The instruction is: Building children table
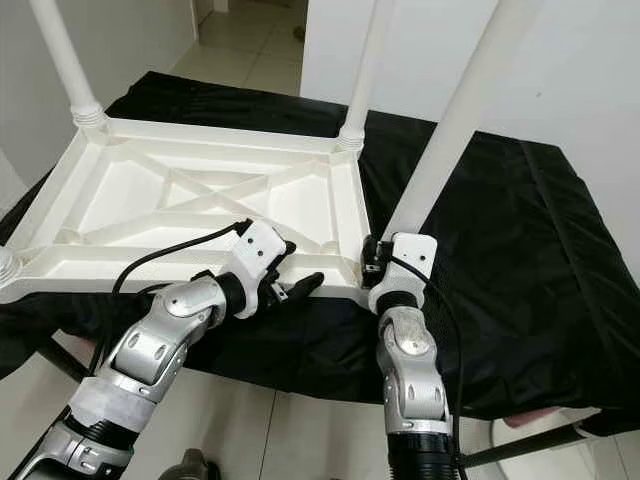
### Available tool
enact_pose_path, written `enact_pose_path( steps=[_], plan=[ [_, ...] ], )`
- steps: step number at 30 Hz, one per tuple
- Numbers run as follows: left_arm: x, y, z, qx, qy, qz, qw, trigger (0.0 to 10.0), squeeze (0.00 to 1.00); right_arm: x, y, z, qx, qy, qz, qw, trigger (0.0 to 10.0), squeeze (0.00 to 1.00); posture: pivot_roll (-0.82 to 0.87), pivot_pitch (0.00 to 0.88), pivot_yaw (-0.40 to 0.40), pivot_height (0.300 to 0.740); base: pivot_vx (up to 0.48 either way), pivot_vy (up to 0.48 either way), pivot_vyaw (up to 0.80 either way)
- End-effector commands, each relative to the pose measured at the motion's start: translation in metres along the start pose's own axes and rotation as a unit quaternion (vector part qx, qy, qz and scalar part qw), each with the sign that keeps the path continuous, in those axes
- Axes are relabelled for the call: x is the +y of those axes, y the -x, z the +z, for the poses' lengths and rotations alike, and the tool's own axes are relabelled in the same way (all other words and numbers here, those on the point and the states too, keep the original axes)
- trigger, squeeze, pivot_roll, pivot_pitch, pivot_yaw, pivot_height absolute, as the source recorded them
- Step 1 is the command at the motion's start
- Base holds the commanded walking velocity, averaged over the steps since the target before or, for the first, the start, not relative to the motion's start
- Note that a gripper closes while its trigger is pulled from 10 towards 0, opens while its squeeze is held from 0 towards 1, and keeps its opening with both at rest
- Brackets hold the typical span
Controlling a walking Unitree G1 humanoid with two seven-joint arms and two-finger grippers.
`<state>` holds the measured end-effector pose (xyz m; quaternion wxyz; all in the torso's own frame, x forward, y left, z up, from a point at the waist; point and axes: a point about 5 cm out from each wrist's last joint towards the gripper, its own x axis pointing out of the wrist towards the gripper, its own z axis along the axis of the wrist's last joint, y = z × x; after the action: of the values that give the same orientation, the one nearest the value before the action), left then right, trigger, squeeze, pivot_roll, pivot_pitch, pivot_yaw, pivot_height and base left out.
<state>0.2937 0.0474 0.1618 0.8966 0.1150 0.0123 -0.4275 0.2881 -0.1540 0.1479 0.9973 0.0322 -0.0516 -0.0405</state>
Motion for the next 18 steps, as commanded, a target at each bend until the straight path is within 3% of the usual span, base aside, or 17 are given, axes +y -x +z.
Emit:
enact_pose_path(
  steps=[1,10,11,14,15,18],
  plan=[
    [-0.001,0.000,0.000,0.004,0.000,0.010,1.000,10.0,0.00,-0.008,0.001,0.005,-0.009,-0.004,-0.022,1.000,10.0,1.00,0.04,0.048,-0.102,0.740,0.000,0.000,0.00],
    [-0.001,0.003,-0.001,0.007,0.002,0.013,1.000,10.0,0.00,-0.012,0.003,0.020,-0.052,-0.038,-0.011,0.998,10.0,1.00,0.05,0.059,-0.093,0.740,0.000,0.000,0.00],
    [-0.001,0.004,-0.002,0.008,0.002,0.013,1.000,10.0,0.00,-0.013,0.006,0.022,-0.055,-0.036,-0.006,0.998,10.0,0.62,0.05,0.064,-0.087,0.740,0.000,0.000,0.00],
    [-0.001,0.005,-0.002,0.008,0.001,0.013,1.000,10.0,0.00,-0.013,0.007,0.022,-0.057,-0.033,-0.002,0.998,10.0,0.62,0.05,0.064,-0.087,0.740,0.000,0.000,0.00],
    [0.000,0.008,-0.002,0.010,0.003,0.014,1.000,10.0,0.00,-0.014,0.013,0.025,-0.068,-0.038,0.013,0.997,10.0,0.00,0.06,0.073,-0.075,0.740,0.000,0.000,0.00],
    [0.001,0.013,-0.002,0.010,0.008,0.015,1.000,10.0,0.00,-0.016,0.024,0.029,-0.084,-0.047,0.033,0.995,10.0,0.00,0.06,0.081,-0.069,0.740,0.000,0.000,0.00]
  ],
)
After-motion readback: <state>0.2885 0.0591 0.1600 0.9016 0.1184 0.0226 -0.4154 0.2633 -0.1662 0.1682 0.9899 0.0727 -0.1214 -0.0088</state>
